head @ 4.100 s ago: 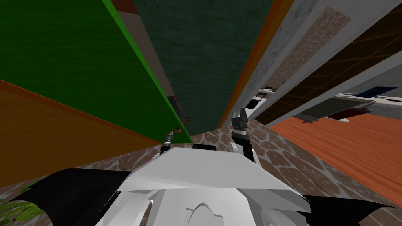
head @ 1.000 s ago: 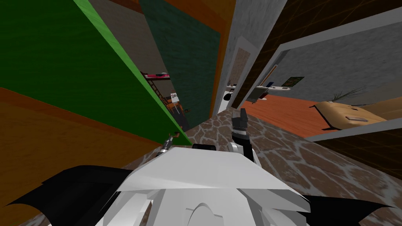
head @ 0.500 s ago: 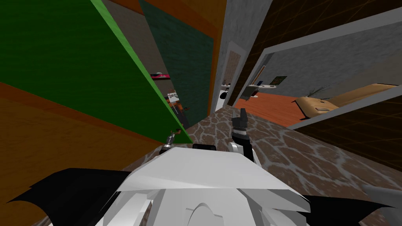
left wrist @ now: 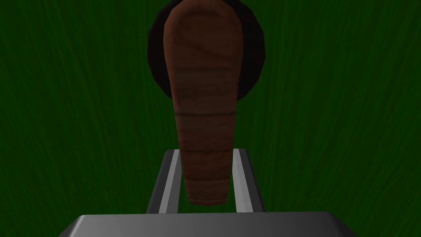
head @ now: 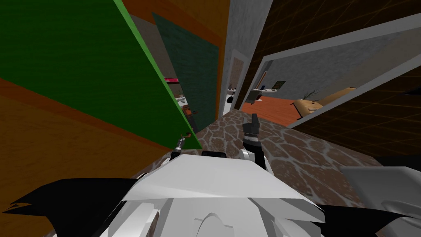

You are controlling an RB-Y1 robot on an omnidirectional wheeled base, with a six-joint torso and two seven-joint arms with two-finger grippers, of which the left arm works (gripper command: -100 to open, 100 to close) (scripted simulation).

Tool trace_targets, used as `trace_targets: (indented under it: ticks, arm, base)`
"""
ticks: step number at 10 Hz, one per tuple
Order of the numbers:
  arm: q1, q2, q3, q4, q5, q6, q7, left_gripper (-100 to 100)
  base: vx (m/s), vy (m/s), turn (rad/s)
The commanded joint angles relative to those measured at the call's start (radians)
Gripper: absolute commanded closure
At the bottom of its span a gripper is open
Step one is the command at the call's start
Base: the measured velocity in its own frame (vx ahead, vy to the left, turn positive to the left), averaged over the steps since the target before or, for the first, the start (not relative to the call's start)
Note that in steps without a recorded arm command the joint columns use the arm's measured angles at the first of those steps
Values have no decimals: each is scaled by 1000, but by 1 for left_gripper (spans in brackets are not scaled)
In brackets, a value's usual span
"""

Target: Pull the door open

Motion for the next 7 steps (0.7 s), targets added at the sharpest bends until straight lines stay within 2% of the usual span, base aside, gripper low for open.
trace_targets:
  ticks: [1, 2, 3, 5, 6, 7]
  arm:
    - [27, -14, -8, -50, -5, 24, -4, 100]
    - [2, -22, -4, -46, -8, 44, -10, 100]
    - [-22, -29, -1, -41, -11, 63, -16, 100]
    - [-44, -36, 2, -36, -14, 81, -21, 100]
    - [-44, -36, 2, -36, -14, 81, -21, 100]
    - [-70, -45, 6, -30, -17, 102, -28, 100]
  base:
    - [-71, -2, 23]
    - [-138, 9, -81]
    - [-245, 42, -215]
    - [-177, 60, -112]
    - [-119, 38, -19]
    - [-164, 48, -100]
